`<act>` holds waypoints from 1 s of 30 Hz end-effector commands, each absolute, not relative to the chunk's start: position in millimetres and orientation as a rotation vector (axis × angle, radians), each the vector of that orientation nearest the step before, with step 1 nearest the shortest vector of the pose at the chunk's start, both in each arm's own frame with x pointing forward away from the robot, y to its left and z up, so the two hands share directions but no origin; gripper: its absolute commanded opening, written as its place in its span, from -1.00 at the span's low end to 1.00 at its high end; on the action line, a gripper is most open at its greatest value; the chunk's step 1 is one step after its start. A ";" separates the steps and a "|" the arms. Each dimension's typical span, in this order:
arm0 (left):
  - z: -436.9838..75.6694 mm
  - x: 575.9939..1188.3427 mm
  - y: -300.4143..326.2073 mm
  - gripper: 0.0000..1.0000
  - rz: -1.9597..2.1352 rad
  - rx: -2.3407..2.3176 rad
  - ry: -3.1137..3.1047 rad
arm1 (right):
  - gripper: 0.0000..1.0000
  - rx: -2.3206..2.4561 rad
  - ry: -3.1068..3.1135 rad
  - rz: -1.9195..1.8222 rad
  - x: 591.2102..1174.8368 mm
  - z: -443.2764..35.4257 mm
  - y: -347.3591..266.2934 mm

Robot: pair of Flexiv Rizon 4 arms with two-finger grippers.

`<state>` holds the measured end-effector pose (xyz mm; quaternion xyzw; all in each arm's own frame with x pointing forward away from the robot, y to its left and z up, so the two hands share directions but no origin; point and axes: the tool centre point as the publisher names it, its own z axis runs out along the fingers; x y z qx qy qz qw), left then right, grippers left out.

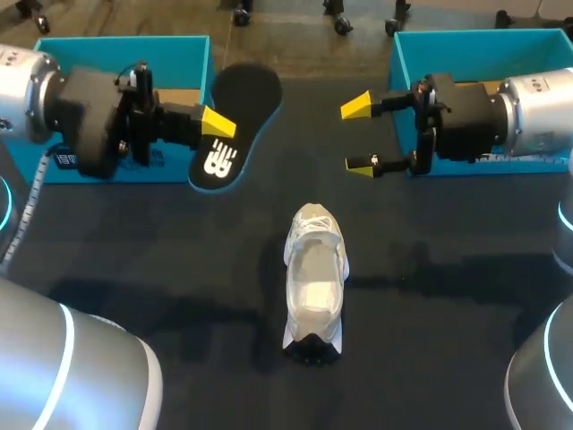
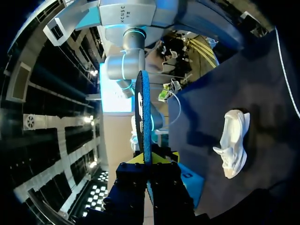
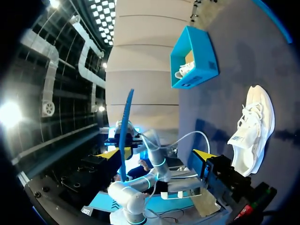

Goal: Take the shoe out of the shoebox, open the shoe tongue, remove and reinsert the insole, then place the shoe into the shoebox

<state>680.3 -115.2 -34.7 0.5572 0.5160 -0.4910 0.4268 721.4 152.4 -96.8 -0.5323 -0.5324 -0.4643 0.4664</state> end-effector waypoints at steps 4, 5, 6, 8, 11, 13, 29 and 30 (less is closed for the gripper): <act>-51.3 690.9 -123.6 -1.00 -1.183 1.330 1.224 | 1.00 -1.308 -1.308 -1.138 722.1 -97.1 154.5; -55.3 692.9 -124.9 -1.00 -1.163 1.324 1.217 | 1.00 -1.308 -1.308 -1.138 722.1 -97.1 154.5; -66.0 699.4 -125.1 -1.00 -1.180 1.296 1.159 | 1.00 -1.308 -1.308 -1.138 722.1 -97.1 154.5; -66.0 699.4 -125.1 -1.00 -1.180 1.296 1.159 | 1.00 -1.308 -1.308 -1.138 722.1 -97.1 154.5; -66.0 699.4 -125.1 -1.00 -1.180 1.296 1.159 | 1.00 -1.308 -1.308 -1.138 722.1 -97.1 154.5; -66.0 699.4 -125.1 -1.00 -1.180 1.296 1.159 | 1.00 -1.308 -1.308 -1.138 722.1 -97.1 154.5; -93.6 713.8 -146.0 -1.00 -1.182 1.246 1.203 | 1.00 -1.321 -1.312 -1.096 747.2 -101.9 180.0; -93.6 713.8 -146.0 -1.00 -1.182 1.246 1.203 | 1.00 -1.337 -1.291 -1.100 746.8 -104.8 179.3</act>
